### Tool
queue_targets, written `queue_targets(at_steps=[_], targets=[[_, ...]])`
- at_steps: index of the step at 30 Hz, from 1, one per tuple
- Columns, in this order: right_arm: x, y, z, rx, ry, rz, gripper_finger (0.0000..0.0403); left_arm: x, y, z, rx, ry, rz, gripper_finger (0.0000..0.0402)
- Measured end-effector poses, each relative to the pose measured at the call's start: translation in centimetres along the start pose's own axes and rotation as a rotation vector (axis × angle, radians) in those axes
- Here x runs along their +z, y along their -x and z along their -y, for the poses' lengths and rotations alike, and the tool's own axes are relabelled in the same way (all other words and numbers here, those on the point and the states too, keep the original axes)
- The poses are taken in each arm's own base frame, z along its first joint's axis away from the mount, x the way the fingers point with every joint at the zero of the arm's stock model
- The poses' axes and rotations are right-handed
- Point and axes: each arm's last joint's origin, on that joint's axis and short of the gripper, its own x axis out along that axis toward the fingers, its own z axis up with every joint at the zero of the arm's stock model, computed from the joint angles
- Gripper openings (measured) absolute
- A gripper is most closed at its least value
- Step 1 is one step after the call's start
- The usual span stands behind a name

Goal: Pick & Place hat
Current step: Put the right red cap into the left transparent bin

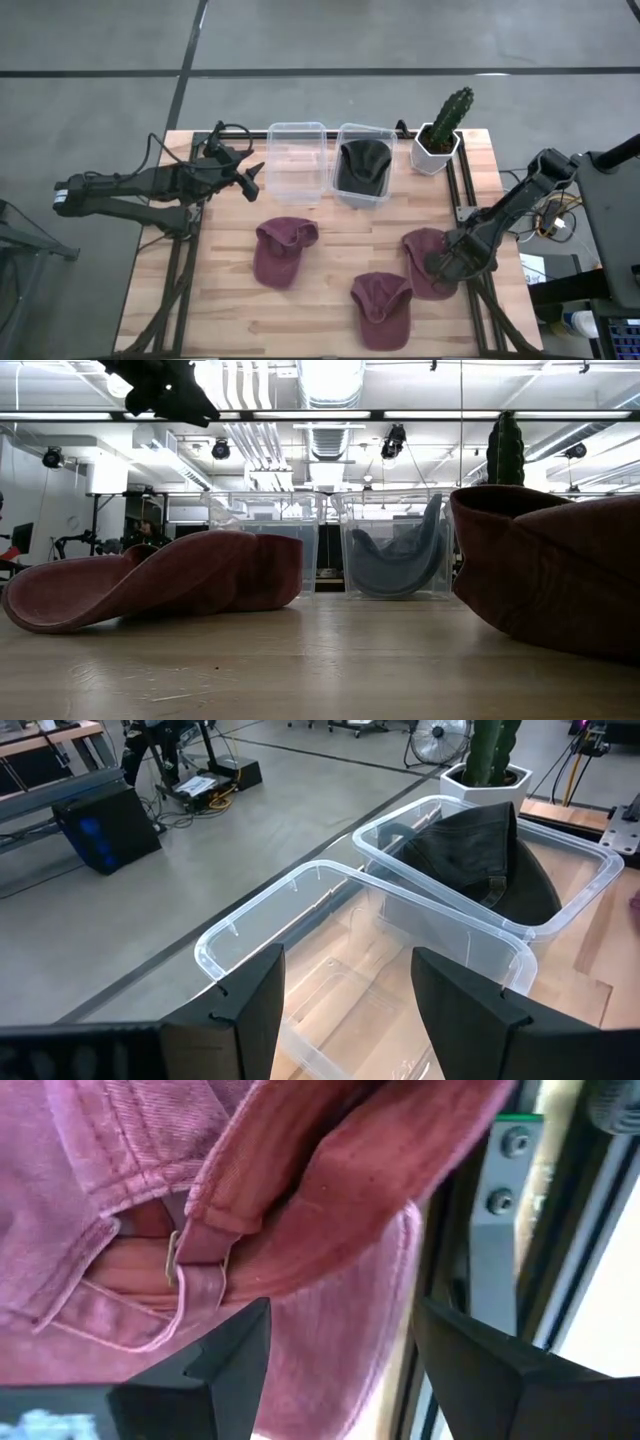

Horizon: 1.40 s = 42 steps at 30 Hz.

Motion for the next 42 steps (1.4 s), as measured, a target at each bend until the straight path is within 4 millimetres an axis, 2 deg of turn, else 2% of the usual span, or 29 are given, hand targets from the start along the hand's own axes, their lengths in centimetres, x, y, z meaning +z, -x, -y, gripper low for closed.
queue_targets(at_steps=[5, 10, 22, 27, 34, 42], targets=[[0.2, -1.0, -0.1, 0.025, 0.011, -0.023, 0.0234, 0.0, 0.0, 0.0, -0.001, 0.019, 0.003, 0.0210], [0.3, -1.5, -0.1, 0.028, 0.014, -0.026, 0.0208, 0.0, 0.0, 0.0, -0.001, 0.024, 0.003, 0.0210], [0.5, -1.6, 0.1, 0.016, 0.022, -0.016, 0.0065, 0.0, 0.0, 0.0, -0.001, 0.037, 0.003, 0.0210], [0.4, -1.4, 0.0, 0.021, 0.029, -0.019, 0.0029, 0.0, 0.0, 0.0, -0.001, 0.038, 0.002, 0.0210], [0.1, 0.1, 0.1, 0.016, 0.028, -0.006, 0.0018, 0.0, 0.0, 0.0, -0.001, 0.038, 0.002, 0.0210], [-0.2, 3.6, 0.7, -0.027, 0.017, 0.077, 0.0016, 0.0, 0.0, 0.0, -0.001, 0.040, 0.002, 0.0210]])
